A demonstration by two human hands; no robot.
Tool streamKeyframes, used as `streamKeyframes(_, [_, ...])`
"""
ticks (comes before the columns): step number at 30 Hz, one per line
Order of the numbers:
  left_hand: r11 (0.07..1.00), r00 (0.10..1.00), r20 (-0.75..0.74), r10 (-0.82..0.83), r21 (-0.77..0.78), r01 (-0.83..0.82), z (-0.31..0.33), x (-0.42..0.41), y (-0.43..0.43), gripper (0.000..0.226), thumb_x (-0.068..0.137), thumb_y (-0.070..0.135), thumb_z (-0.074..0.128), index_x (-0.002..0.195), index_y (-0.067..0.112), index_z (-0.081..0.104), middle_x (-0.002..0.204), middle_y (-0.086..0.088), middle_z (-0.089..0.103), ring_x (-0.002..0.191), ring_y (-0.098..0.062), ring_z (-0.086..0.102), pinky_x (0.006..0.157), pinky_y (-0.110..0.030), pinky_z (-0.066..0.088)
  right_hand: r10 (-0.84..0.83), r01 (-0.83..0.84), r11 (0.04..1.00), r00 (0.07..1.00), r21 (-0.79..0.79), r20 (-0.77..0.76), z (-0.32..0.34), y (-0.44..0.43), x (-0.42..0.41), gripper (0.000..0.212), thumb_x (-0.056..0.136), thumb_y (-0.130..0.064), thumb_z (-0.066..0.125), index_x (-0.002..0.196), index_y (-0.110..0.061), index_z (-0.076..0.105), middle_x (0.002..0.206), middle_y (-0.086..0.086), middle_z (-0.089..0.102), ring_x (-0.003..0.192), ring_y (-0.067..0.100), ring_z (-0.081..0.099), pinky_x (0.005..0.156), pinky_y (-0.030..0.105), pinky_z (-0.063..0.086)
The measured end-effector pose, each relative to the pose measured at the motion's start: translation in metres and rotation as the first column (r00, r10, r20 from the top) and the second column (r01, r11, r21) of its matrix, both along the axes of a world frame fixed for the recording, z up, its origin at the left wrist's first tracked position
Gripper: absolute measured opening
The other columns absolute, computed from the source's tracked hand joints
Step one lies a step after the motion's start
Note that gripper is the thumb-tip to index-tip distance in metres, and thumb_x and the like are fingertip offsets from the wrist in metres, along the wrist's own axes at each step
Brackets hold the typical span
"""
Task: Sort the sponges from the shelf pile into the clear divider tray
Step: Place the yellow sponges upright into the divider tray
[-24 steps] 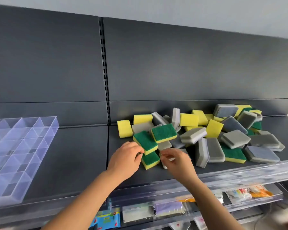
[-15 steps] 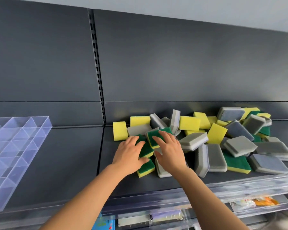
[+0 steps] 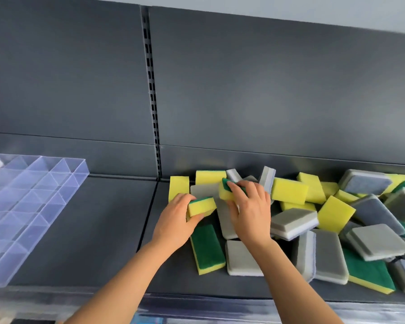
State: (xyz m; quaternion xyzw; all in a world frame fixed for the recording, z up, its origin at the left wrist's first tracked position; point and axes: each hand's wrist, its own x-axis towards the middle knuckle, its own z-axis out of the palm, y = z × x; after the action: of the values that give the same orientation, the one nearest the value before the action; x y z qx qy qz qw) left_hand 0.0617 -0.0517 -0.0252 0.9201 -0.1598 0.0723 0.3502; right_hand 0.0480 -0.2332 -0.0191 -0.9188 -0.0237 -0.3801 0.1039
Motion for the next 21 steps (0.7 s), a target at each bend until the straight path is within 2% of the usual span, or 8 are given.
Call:
streamKeyframes(3, [0.987,0.998,-0.016,0.053,-0.154,-0.055,0.010,0.001,0.011,0.036,0.081,0.030,0.069,0.113,0.021,0.055,0.103,0.011,0.053,0.087,-0.011,0.054,0.071,-0.024,0.041,-0.017,0.014,0.996,0.999,0.087,0.036,0.016,0.009,0.003,0.036,0.077,-0.025,0.060,0.111,-0.014,0.065,0.099,0.004,0.063,0.088,0.029,0.055,0.072,0.038,0.042])
streamKeyframes(7, [0.931,0.991,-0.102,0.092,-0.344,-0.122,0.022,-0.007,0.033,0.040,0.079,0.023,0.071,0.112,0.033,0.051,0.096,0.006,0.062,0.080,-0.014,0.061,0.072,-0.032,0.052,0.121,-0.131,0.962,0.991,0.239,0.055,0.025,0.029,0.002,0.037,0.088,-0.032,0.052,0.119,-0.012,0.059,0.096,0.003,0.064,0.086,0.025,0.052,0.073,0.035,0.043])
streamKeyframes(10, [0.879,0.984,-0.138,0.113,-0.448,-0.164,0.027,-0.017,0.055,0.041,0.080,0.021,0.071,0.111,0.038,0.050,0.097,0.009,0.064,0.084,-0.010,0.063,0.076,-0.029,0.053,0.201,-0.204,0.899,0.978,0.387,0.048,0.030,0.056,-0.002,0.040,0.089,-0.027,0.056,0.127,-0.016,0.054,0.091,-0.001,0.062,0.085,0.019,0.052,0.071,0.029,0.040])
streamKeyframes(13, [0.836,0.973,-0.200,0.117,-0.509,-0.206,0.027,-0.028,0.082,0.039,0.085,0.022,0.066,0.116,0.038,0.050,0.101,0.012,0.064,0.089,-0.004,0.063,0.081,-0.032,0.054,0.282,-0.274,0.831,0.958,0.484,0.057,0.033,0.085,-0.007,0.037,0.089,-0.028,0.055,0.125,-0.019,0.056,0.077,-0.009,0.050,0.073,0.010,0.043,0.064,0.024,0.036])
streamKeyframes(15, [0.820,0.965,-0.229,0.125,-0.524,-0.230,0.026,-0.036,0.105,0.039,0.087,0.024,0.063,0.122,0.035,0.051,0.104,0.012,0.064,0.092,-0.003,0.062,0.083,-0.035,0.054,0.326,-0.303,0.803,0.944,0.513,0.047,0.032,0.108,-0.009,0.031,0.089,-0.028,0.056,0.120,-0.021,0.059,0.074,-0.004,0.053,0.069,0.013,0.044,0.062,0.027,0.039])
streamKeyframes(19, [0.795,0.954,-0.267,0.137,-0.545,-0.267,0.027,-0.052,0.155,0.039,0.088,0.023,0.061,0.126,0.030,0.050,0.103,0.008,0.065,0.091,-0.005,0.064,0.074,-0.031,0.057,0.395,-0.353,0.770,0.918,0.532,0.036,0.029,0.161,-0.014,0.028,0.089,-0.029,0.055,0.115,-0.022,0.060,0.076,-0.008,0.054,0.065,0.014,0.046,0.060,0.029,0.040])
streamKeyframes(21, [0.780,0.948,-0.285,0.143,-0.557,-0.285,0.027,-0.062,0.187,0.039,0.089,0.024,0.060,0.126,0.029,0.049,0.106,0.007,0.065,0.092,-0.006,0.063,0.070,-0.028,0.056,0.429,-0.375,0.750,0.903,0.545,0.031,0.028,0.194,-0.019,0.026,0.090,-0.028,0.056,0.115,-0.022,0.059,0.076,-0.012,0.050,0.065,0.008,0.044,0.060,0.023,0.038])
